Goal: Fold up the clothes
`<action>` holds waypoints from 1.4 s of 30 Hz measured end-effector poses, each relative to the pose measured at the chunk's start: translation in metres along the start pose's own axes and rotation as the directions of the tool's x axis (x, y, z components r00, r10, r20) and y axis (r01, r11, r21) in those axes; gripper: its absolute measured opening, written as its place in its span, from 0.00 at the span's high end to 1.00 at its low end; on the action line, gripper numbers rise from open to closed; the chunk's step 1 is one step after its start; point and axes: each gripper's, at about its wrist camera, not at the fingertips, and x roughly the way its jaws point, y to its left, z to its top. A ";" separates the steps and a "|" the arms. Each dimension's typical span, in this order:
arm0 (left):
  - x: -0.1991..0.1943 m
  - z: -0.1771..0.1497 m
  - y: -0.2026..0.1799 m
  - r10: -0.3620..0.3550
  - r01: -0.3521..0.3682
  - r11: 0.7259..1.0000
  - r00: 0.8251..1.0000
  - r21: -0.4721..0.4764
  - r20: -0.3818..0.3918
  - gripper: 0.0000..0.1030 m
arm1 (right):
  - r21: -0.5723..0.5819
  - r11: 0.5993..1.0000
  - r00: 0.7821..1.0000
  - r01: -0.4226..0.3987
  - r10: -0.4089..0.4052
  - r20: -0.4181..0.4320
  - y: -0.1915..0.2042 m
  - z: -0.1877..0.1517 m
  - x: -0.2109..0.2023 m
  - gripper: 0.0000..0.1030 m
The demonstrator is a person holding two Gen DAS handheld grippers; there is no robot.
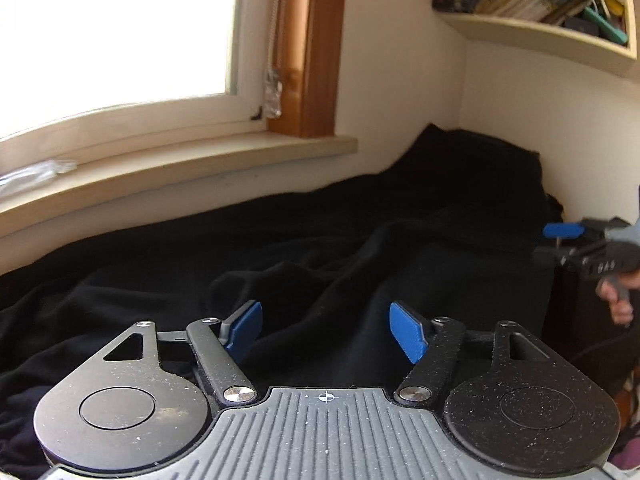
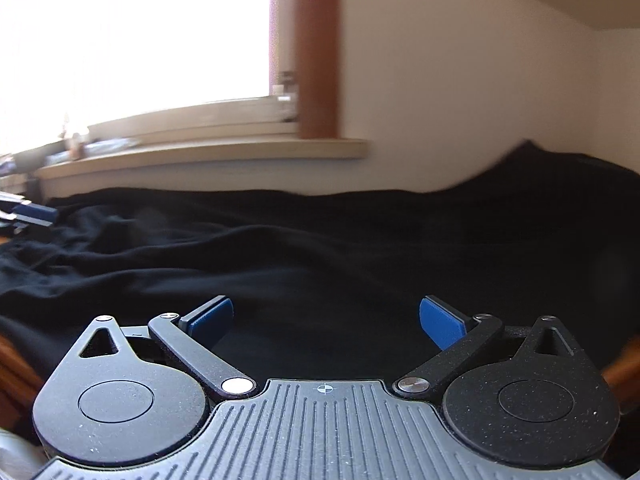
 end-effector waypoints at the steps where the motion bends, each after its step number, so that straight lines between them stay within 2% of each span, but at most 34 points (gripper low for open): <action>1: 0.007 0.001 -0.001 -0.003 0.003 1.000 1.000 0.004 -0.009 0.27 | 0.009 1.000 1.000 0.017 -0.017 0.002 -0.008 -0.001 -0.002 0.03; 4: 0.024 0.001 0.000 -0.006 0.006 1.000 1.000 0.007 -0.031 0.26 | 0.029 0.998 0.998 0.059 -0.059 0.002 -0.027 -0.004 -0.008 0.03; 10: 0.037 -0.002 0.014 0.010 -0.011 1.000 0.999 -0.021 -0.040 0.25 | 0.046 0.995 0.996 0.087 -0.087 -0.001 -0.044 -0.011 -0.012 0.03; 19: 0.049 0.004 0.041 0.074 -0.075 0.997 0.996 -0.012 -0.057 0.21 | 0.054 0.996 0.997 0.073 -0.073 -0.002 -0.044 -0.016 -0.011 0.03; 29: 0.027 -0.010 0.062 0.120 -0.122 0.992 0.992 -0.043 -0.043 0.22 | 0.062 0.998 0.999 0.027 -0.025 -0.030 -0.028 -0.024 0.008 0.03; 31: 0.022 -0.013 0.065 0.129 -0.131 0.990 0.991 -0.050 -0.040 0.28 | 0.053 0.999 1.000 0.001 0.000 -0.031 -0.020 -0.024 0.011 0.03; 32: 0.020 -0.014 0.067 0.133 -0.134 0.990 0.990 -0.049 -0.040 0.34 | 0.049 0.999 0.999 -0.010 0.011 -0.031 -0.016 -0.024 0.013 0.03; 33: 0.021 -0.014 0.067 0.131 -0.132 0.991 0.990 -0.031 -0.046 0.49 | 0.046 0.999 0.999 -0.018 0.019 -0.032 -0.013 -0.024 0.015 0.03; 34: 0.023 -0.014 0.067 0.129 -0.130 0.991 0.990 -0.015 -0.052 0.53 | 0.043 0.999 0.999 -0.025 0.026 -0.034 -0.011 -0.024 0.016 0.03; 38: 0.037 -0.004 0.069 0.117 -0.116 0.993 0.990 0.024 -0.075 0.52 | 0.038 0.998 0.998 -0.053 0.054 -0.035 -0.004 -0.022 0.019 0.03; 39: 0.042 0.001 0.070 0.112 -0.109 0.993 0.990 0.033 -0.082 0.48 | 0.038 0.998 0.998 -0.059 0.060 -0.035 -0.002 -0.022 0.019 0.03; 40: 0.047 0.003 0.071 0.099 -0.095 0.994 0.990 0.047 -0.099 0.39 | 0.037 0.997 0.997 -0.062 0.063 -0.035 -0.001 -0.022 0.019 0.03; 42: 0.059 0.008 0.072 0.079 -0.069 0.995 0.988 0.078 -0.135 0.34 | 0.034 0.997 0.997 -0.068 0.070 -0.035 0.001 -0.021 0.018 0.03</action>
